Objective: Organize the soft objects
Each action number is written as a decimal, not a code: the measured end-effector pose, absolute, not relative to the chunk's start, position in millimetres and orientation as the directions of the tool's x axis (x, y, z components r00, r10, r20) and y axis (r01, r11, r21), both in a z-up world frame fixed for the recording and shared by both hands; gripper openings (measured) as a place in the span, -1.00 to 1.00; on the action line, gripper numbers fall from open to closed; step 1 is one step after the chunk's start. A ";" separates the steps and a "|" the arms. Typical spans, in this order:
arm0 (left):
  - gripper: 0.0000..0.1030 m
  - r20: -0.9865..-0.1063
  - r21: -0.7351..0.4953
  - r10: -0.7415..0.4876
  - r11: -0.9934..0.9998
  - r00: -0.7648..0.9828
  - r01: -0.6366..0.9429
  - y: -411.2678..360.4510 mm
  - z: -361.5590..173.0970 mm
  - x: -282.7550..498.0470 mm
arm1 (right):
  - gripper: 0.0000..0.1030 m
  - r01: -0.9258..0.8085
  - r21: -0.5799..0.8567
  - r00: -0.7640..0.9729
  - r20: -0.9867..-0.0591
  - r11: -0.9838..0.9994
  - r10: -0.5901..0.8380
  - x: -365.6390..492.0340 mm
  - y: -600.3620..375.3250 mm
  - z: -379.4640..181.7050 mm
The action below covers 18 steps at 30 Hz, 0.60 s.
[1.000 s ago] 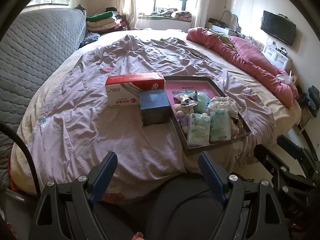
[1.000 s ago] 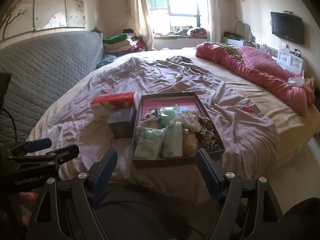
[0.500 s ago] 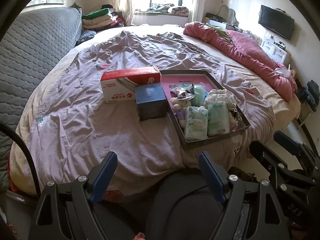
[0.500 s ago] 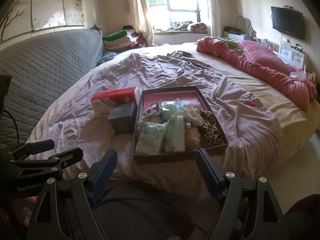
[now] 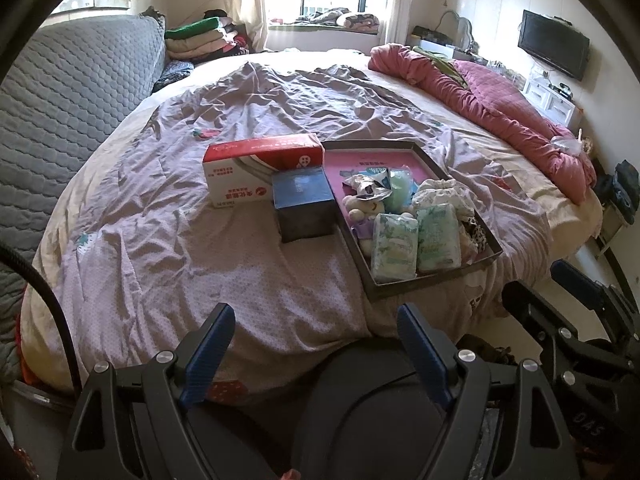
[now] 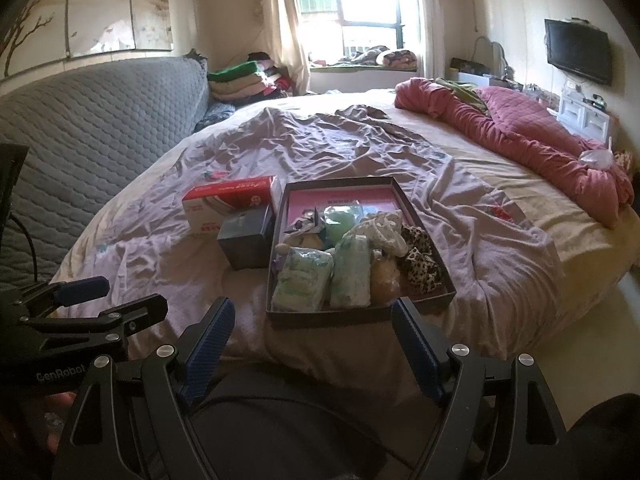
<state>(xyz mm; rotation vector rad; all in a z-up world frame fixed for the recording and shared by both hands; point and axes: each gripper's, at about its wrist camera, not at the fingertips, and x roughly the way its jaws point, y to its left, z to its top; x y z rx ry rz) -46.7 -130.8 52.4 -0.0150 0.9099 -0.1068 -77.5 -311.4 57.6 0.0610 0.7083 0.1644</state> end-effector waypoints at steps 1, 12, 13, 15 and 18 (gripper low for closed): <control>0.60 -0.787 -0.059 -0.098 0.995 0.609 0.084 -129.6 52.3 -46.2 | 0.59 -0.129 0.113 0.747 -0.642 0.985 0.171 -77.7 -311.5 57.5; 0.60 -0.792 -0.050 -0.087 0.996 0.604 0.079 -129.1 49.7 -45.7 | 0.59 -0.129 0.108 0.748 -0.642 0.986 0.168 -77.8 -311.6 58.3; 0.60 -0.792 -0.047 -0.084 0.996 0.604 0.077 -129.4 49.2 -45.5 | 0.59 -0.129 0.108 0.748 -0.642 0.986 0.168 -77.8 -311.6 58.3; 0.60 -0.792 -0.042 -0.079 0.996 0.605 0.075 -129.6 48.5 -45.6 | 0.59 -0.128 0.106 0.750 -0.640 0.986 0.166 -77.7 -311.7 59.0; 0.60 -0.786 -0.019 -0.057 0.998 0.616 0.068 -130.6 47.7 -45.7 | 0.59 -0.129 0.105 0.748 -0.642 0.986 0.166 -77.7 -311.3 58.0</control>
